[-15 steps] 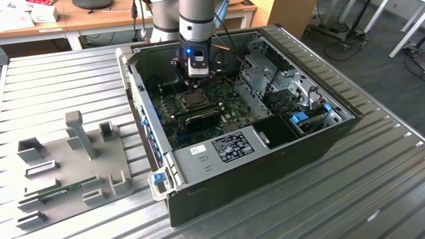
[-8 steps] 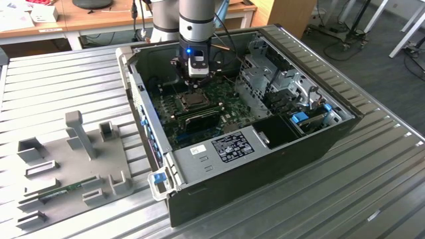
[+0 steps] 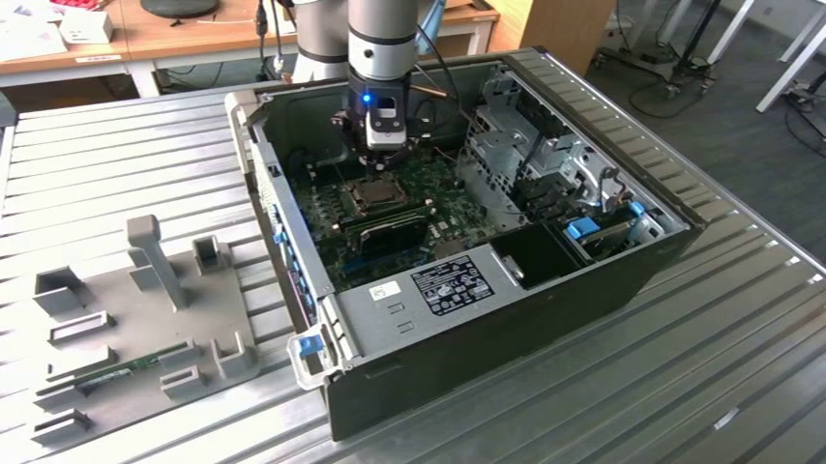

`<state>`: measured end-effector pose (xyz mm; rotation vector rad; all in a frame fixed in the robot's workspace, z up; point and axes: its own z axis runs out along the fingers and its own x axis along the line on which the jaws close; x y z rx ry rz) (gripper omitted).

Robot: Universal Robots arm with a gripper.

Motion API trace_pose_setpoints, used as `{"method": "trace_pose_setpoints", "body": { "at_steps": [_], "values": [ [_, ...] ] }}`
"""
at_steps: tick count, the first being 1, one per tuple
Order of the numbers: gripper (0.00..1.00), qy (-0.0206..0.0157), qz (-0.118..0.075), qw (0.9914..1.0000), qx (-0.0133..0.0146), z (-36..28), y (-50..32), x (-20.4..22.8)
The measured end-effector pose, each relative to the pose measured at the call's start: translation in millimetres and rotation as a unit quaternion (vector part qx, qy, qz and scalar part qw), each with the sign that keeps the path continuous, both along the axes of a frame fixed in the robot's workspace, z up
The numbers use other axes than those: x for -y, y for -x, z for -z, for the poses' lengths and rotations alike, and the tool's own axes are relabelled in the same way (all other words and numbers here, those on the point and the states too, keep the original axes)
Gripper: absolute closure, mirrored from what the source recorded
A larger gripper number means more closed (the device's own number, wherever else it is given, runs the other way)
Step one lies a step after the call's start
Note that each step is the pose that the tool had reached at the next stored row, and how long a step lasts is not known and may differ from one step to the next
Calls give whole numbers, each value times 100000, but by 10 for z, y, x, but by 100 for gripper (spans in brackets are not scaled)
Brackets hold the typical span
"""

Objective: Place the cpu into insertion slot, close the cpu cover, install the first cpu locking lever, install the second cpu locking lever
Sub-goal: 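Close the cpu cover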

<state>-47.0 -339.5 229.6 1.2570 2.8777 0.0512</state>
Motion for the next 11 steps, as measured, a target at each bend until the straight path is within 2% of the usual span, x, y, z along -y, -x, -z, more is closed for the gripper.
{"method": "trace_pose_setpoints", "body": {
  "at_steps": [11],
  "values": [
    [90,2,-4,100000,3,-23,0,0]
  ]
}}
